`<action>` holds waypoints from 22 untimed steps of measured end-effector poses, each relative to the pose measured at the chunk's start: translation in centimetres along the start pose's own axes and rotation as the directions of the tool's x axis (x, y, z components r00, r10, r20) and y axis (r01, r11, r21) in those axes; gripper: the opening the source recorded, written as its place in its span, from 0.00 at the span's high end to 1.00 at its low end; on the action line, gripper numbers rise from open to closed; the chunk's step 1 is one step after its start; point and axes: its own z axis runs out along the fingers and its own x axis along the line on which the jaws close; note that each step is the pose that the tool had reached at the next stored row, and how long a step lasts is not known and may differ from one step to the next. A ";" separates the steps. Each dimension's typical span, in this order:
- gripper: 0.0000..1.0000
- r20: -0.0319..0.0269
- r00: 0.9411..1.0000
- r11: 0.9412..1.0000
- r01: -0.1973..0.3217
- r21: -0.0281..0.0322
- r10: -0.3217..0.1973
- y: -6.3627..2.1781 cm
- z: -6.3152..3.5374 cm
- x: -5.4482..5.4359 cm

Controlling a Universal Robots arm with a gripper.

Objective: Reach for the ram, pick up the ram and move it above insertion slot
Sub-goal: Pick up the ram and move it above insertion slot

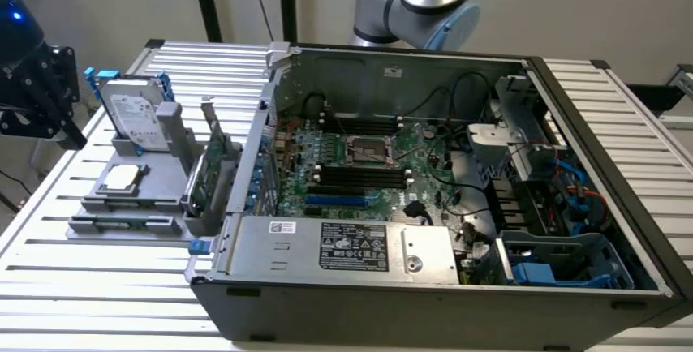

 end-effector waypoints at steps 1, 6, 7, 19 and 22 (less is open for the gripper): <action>0.89 0.000 1.000 1.000 0.000 0.000 0.000 0.00 0.00 0.0; 0.70 0.000 1.000 1.000 0.000 0.000 0.000 -0.01 0.04 0.0; 0.70 0.000 1.000 1.000 0.000 0.000 0.000 0.00 0.10 0.0; 0.64 0.000 1.000 1.000 0.004 0.000 -0.004 0.03 2.19 0.1; 0.64 0.000 1.000 1.000 0.004 0.000 -0.004 0.04 2.73 0.2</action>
